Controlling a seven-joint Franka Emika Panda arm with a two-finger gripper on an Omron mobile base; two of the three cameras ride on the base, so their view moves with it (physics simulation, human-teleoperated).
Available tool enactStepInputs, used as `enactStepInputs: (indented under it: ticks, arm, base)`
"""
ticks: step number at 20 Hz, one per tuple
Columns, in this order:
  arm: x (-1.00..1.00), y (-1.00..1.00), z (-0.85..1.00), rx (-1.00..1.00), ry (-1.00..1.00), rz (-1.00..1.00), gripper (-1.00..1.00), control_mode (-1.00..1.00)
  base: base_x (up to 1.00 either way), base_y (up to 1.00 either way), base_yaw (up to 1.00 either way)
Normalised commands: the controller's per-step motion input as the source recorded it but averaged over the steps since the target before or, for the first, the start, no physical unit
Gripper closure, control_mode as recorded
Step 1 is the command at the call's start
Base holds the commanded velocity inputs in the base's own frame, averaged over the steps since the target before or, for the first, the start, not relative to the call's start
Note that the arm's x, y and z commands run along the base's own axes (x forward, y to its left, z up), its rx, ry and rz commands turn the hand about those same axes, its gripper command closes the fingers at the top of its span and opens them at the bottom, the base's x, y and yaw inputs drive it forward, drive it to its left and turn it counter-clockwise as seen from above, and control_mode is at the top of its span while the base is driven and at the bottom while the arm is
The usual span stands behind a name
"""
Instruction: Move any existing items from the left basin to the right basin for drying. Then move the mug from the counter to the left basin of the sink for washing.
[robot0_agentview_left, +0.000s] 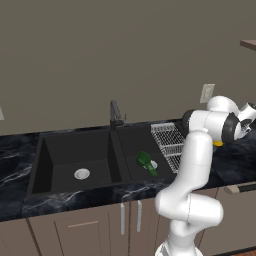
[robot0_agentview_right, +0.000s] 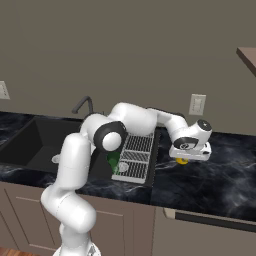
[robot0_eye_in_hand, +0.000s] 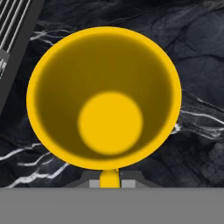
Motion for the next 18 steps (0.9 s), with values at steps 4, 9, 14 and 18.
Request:
enactStepInputs:
  ticks: [4,9,14,18]
  arm:
    - [0.0,0.0,0.0,0.0,0.0,0.0,1.0,-1.0]
    - [-0.01,0.06,0.05,0.0,0.0,0.0,1.0,-1.0]
    - [-0.12,0.14,0.29,0.0,-0.01,0.0,1.0,-1.0]
    - [-0.18,0.11,0.42,0.0,0.0,0.0,1.0,-1.0]
  base:
    - [0.0,0.0,0.0]
    - [0.0,0.0,0.0]
    - [0.0,0.0,0.0]
    - [0.0,0.0,0.0]
